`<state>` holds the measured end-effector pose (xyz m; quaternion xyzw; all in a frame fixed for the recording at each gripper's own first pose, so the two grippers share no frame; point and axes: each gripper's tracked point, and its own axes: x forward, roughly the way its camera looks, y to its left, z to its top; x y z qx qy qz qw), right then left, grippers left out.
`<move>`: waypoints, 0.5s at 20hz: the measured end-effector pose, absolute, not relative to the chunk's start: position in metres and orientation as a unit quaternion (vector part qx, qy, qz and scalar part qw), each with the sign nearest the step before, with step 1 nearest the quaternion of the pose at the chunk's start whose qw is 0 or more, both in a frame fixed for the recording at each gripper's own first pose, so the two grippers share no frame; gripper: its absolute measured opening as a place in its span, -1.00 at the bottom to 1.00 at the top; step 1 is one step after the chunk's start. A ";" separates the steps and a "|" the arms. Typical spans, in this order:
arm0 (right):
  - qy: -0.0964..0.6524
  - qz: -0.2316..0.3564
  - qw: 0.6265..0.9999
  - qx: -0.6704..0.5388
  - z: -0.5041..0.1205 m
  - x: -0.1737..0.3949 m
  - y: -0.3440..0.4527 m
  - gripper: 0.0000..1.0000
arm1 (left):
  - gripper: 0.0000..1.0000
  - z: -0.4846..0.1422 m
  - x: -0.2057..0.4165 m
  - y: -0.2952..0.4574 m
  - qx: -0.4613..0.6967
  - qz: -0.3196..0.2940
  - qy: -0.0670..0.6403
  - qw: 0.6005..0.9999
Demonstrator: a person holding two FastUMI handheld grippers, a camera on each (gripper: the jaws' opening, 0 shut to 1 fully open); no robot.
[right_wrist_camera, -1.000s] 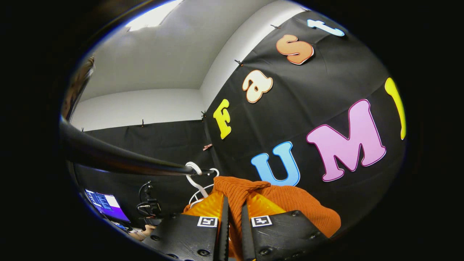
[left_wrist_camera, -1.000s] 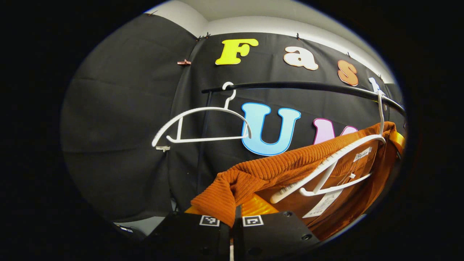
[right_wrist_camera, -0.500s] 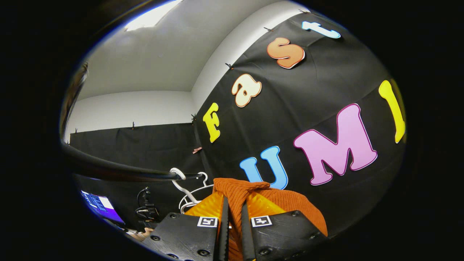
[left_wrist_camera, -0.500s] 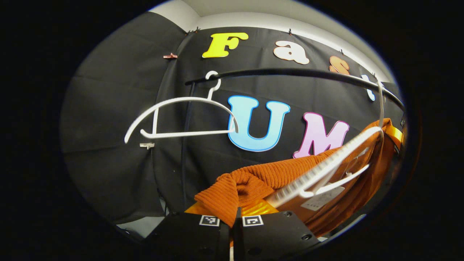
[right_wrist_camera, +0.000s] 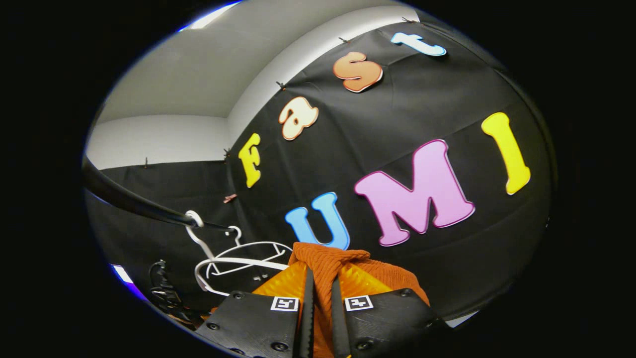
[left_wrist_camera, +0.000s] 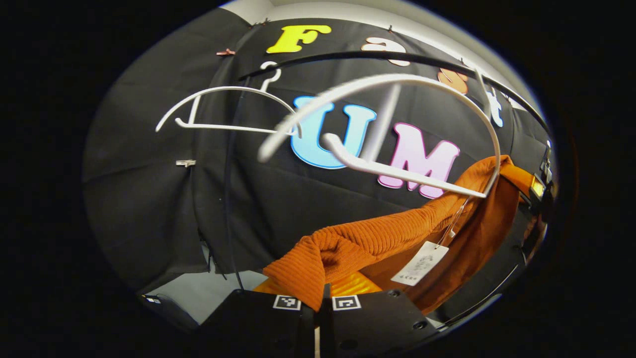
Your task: Grasp the clothes on the hanger with both hands and then place them into the laundry hamper below.
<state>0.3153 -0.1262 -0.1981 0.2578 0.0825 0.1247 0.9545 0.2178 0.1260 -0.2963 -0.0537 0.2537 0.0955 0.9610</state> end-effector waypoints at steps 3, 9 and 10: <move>0.109 0.085 0.960 0.243 -0.225 0.308 -0.147 -0.62 | -0.88 -0.297 0.219 0.105 -0.070 0.071 0.255 0.962; 0.182 0.070 0.959 0.205 -0.278 0.284 -0.142 -0.61 | -0.88 -0.305 0.214 0.091 -0.078 0.063 0.266 0.959; 0.195 0.073 0.956 0.207 -0.287 0.279 -0.136 -0.61 | -0.88 -0.308 0.211 0.090 -0.079 0.064 0.269 0.958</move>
